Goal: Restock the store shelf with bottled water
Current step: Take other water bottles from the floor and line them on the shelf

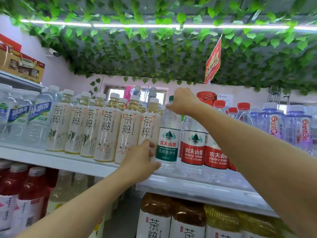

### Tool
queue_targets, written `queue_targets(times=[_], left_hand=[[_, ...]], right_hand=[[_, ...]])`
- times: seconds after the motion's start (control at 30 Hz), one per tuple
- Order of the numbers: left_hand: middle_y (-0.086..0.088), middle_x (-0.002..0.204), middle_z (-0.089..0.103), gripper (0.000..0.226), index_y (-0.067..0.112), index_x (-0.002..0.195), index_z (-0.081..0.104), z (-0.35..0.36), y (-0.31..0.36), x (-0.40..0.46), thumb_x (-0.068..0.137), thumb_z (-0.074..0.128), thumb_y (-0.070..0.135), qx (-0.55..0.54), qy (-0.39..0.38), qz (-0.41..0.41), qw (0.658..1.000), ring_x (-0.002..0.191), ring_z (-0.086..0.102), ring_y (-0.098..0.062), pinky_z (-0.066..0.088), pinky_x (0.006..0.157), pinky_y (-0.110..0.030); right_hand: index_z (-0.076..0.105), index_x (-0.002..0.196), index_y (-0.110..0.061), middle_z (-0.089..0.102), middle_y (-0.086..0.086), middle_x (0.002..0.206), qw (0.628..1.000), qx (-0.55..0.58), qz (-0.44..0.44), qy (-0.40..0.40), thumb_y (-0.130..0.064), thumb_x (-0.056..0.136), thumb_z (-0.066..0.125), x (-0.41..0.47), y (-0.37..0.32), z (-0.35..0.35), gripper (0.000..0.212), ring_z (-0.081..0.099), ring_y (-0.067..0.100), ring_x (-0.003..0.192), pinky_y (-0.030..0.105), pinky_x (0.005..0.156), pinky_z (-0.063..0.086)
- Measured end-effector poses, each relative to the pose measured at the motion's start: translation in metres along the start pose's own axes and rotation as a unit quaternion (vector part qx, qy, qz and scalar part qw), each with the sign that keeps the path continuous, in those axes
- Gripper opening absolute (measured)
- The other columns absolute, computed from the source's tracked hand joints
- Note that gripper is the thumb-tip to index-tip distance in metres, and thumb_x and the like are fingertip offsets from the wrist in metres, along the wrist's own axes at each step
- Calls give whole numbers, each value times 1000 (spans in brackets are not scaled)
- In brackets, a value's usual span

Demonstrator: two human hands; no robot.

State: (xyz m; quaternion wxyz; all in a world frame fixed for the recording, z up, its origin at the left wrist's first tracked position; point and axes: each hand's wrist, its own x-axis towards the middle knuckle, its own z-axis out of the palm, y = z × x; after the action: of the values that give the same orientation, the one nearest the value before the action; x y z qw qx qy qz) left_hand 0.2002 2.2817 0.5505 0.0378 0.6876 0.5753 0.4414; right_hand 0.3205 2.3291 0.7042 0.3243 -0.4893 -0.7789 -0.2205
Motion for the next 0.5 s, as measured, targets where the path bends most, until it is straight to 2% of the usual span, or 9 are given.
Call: queue_targets(times=[0.03,0.13,0.23,0.37,0.5], left_hand=[[5,112,58,51,22,127,43,1,2,0,84,68,24,1,-2,4,1000,100,57,-10,50,91,-28],[5,120,62,44,22,124,46,3,8,2,85,67,23,5,-11,9,1000,105,58,-10,47,90,-26],[5,121,61,43,22,121,47,8,11,5,84,69,22,-6,-22,-1,1000,104,57,-10,47,90,-26],[5,119,61,46,23,123,47,15,12,8,83,70,23,-18,-25,-10,999,99,57,-9,46,84,-22],[6,106,62,50,21,124,46,19,9,7,81,71,23,-10,-11,-7,1000,93,59,-8,44,77,-19]], right_hand=[[48,85,-3,49,8,91,1000,6,1,2,-28,94,56,6,1,0,28,47,17,72,25,62,41],[54,106,1,57,14,107,999,33,-8,-2,-28,94,56,17,4,2,32,52,24,88,31,77,46],[59,109,4,61,18,108,999,46,-15,-4,-24,94,56,19,6,3,32,59,30,96,36,86,50],[64,106,8,64,22,107,997,70,-19,7,-20,92,60,19,13,2,32,59,36,102,42,88,50],[64,104,5,62,17,106,998,57,-30,19,-21,93,59,19,16,5,29,58,30,96,32,80,46]])
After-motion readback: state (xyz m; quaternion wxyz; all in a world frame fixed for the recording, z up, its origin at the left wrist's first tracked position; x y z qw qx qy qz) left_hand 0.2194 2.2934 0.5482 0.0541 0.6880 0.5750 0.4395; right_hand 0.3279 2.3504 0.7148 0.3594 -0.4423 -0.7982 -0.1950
